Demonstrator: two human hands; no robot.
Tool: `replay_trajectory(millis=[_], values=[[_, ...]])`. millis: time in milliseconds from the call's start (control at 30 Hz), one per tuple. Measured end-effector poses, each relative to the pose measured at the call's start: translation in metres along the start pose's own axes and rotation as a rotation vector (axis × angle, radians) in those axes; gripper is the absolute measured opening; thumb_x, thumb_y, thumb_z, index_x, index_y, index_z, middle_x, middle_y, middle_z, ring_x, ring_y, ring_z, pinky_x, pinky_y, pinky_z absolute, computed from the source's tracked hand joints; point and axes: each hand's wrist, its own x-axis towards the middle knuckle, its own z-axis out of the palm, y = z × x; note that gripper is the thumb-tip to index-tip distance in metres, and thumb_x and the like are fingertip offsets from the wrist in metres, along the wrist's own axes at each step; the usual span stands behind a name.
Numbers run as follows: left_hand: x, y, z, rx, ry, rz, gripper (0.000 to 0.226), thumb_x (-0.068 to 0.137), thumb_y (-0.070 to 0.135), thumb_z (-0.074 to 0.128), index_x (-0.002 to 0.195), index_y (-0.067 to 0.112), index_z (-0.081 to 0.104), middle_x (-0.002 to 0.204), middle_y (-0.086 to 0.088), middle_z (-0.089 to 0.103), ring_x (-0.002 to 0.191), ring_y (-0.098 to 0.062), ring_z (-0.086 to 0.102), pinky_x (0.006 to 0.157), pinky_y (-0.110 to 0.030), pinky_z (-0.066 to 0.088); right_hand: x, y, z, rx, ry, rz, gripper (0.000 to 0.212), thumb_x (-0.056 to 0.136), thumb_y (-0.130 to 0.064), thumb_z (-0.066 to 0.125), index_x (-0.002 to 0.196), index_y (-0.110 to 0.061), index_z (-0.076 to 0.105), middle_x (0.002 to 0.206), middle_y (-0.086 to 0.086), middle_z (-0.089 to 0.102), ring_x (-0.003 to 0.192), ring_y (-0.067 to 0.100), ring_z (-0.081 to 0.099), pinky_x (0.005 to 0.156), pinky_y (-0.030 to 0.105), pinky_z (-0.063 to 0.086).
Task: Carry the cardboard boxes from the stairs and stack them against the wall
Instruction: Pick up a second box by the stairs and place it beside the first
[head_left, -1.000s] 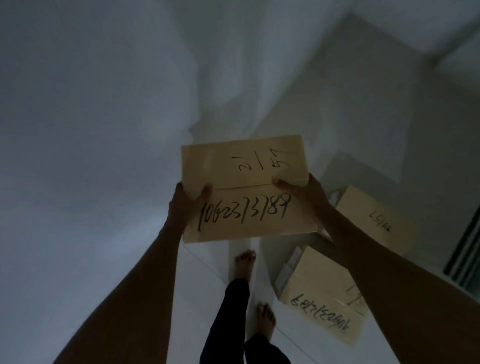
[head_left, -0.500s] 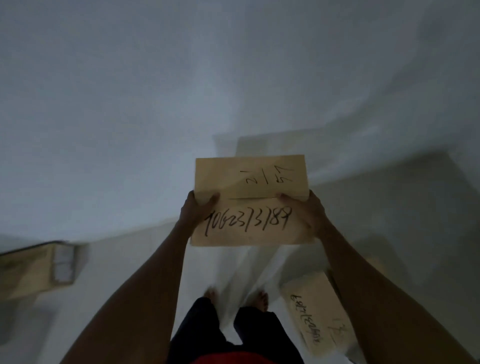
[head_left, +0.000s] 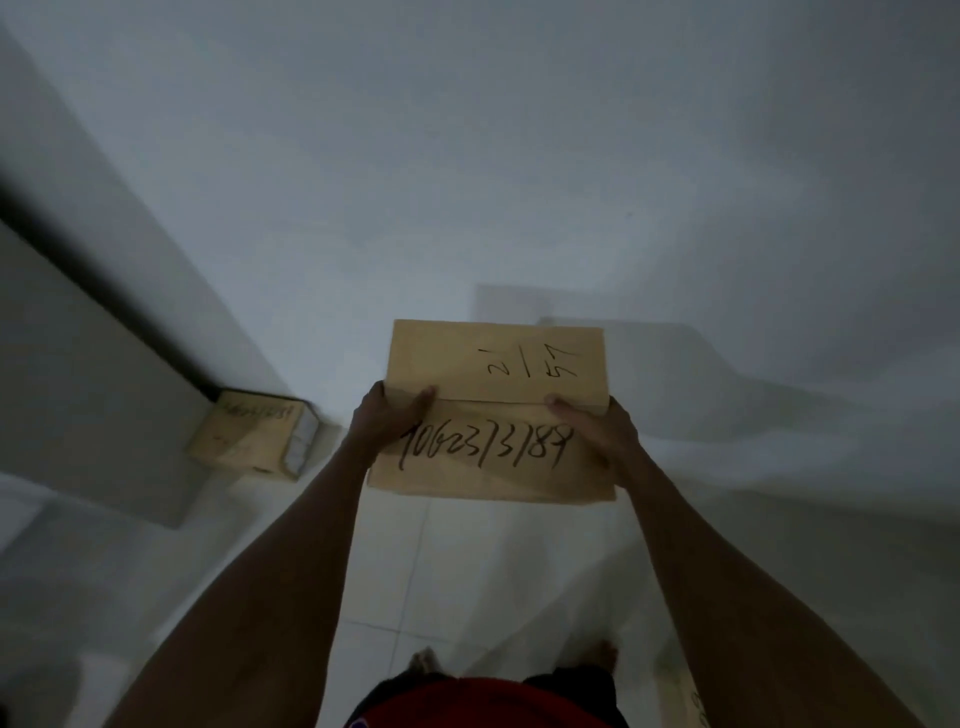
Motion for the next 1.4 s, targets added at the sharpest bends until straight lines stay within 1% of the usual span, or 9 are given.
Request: replay_trajectory(millis=[167, 333, 600, 867, 1000, 1067, 1167, 1333, 1400], values=[[0.018, -0.048, -0.088, -0.062, 0.085, -0.038, 0.085, 0.08, 0.062, 0.075, 0.142, 0.008, 0.051, 0.138, -0.014, 0.062, 0.125, -0.033, 0.059, 0.095, -0.036, 0.049, -0.023, -0.035, 0.097, -0.043, -0.077, -0.025, 0.076, 0.072, -0.051, 0.09, 0.136, -0.018, 0.065, 0.127, 0.005, 0.07, 0.113, 0.026, 0.064, 0.104, 0.039, 0.05], [0.043, -0.091, -0.154, -0.082, 0.12, -0.098, 0.094, 0.072, 0.073, 0.073, 0.141, 0.013, 0.052, 0.135, -0.013, 0.064, 0.122, -0.034, 0.061, 0.103, -0.052, 0.052, -0.027, -0.059, 0.183, -0.083, -0.111, -0.012, 0.076, 0.072, -0.053, 0.09, 0.136, -0.019, 0.065, 0.134, 0.009, 0.07, 0.125, 0.032, 0.063, 0.103, 0.04, 0.048], [0.119, -0.141, -0.211, -0.066, 0.145, -0.209, 0.088, 0.081, 0.063, 0.073, 0.146, 0.011, 0.045, 0.139, -0.013, 0.06, 0.124, -0.033, 0.06, 0.103, -0.046, 0.051, 0.018, -0.078, 0.292, -0.172, -0.183, 0.025, 0.074, 0.075, -0.056, 0.086, 0.136, -0.021, 0.063, 0.13, 0.007, 0.069, 0.112, 0.027, 0.062, 0.104, 0.043, 0.047], [0.23, -0.186, -0.237, -0.055, 0.022, -0.274, 0.085, 0.08, 0.061, 0.076, 0.142, 0.011, 0.046, 0.128, -0.006, 0.062, 0.111, -0.027, 0.064, 0.099, -0.044, 0.054, 0.079, -0.07, 0.387, -0.201, -0.132, 0.17, 0.074, 0.075, -0.059, 0.084, 0.135, -0.021, 0.062, 0.114, 0.005, 0.071, 0.099, 0.025, 0.061, 0.101, 0.048, 0.053], [0.282, -0.218, -0.237, -0.026, -0.021, -0.267, 0.094, 0.076, 0.069, 0.073, 0.144, 0.013, 0.043, 0.13, -0.011, 0.063, 0.113, -0.032, 0.066, 0.097, -0.05, 0.057, 0.112, -0.049, 0.423, -0.209, -0.115, 0.204, 0.096, 0.048, -0.085, 0.082, 0.126, -0.031, 0.066, 0.117, 0.003, 0.077, 0.102, 0.025, 0.071, 0.098, 0.053, 0.057], [0.308, -0.237, -0.233, 0.01, -0.05, -0.274, 0.087, 0.083, 0.063, 0.071, 0.145, 0.011, 0.039, 0.126, -0.012, 0.063, 0.104, -0.028, 0.068, 0.086, -0.041, 0.06, 0.13, -0.036, 0.441, -0.219, -0.1, 0.242, 0.107, 0.034, -0.091, 0.078, 0.124, -0.032, 0.068, 0.117, 0.003, 0.077, 0.106, 0.029, 0.072, 0.099, 0.055, 0.057], [0.349, -0.271, -0.225, 0.071, -0.103, -0.278, 0.084, 0.085, 0.061, 0.069, 0.144, 0.009, 0.038, 0.113, -0.006, 0.063, 0.087, -0.019, 0.066, 0.064, -0.024, 0.053, 0.149, -0.034, 0.47, -0.237, -0.09, 0.285, 0.116, 0.036, -0.084, 0.078, 0.136, -0.025, 0.065, 0.132, 0.009, 0.071, 0.121, 0.035, 0.065, 0.106, 0.054, 0.051], [0.415, -0.326, -0.201, 0.112, -0.161, -0.287, 0.084, 0.086, 0.061, 0.068, 0.144, 0.01, 0.036, 0.106, -0.002, 0.062, 0.09, -0.023, 0.07, 0.077, -0.036, 0.061, 0.185, -0.006, 0.519, -0.259, -0.041, 0.361, 0.096, 0.045, -0.077, 0.075, 0.125, -0.026, 0.067, 0.119, 0.008, 0.074, 0.102, 0.029, 0.064, 0.1, 0.05, 0.054], [0.441, -0.349, -0.188, 0.133, -0.192, -0.28, 0.083, 0.087, 0.059, 0.068, 0.145, 0.008, 0.035, 0.105, -0.002, 0.061, 0.084, -0.019, 0.068, 0.065, -0.025, 0.057, 0.201, 0.017, 0.536, -0.268, -0.012, 0.38, 0.092, 0.048, -0.078, 0.073, 0.125, -0.028, 0.066, 0.113, 0.006, 0.073, 0.102, 0.029, 0.063, 0.098, 0.049, 0.054]])
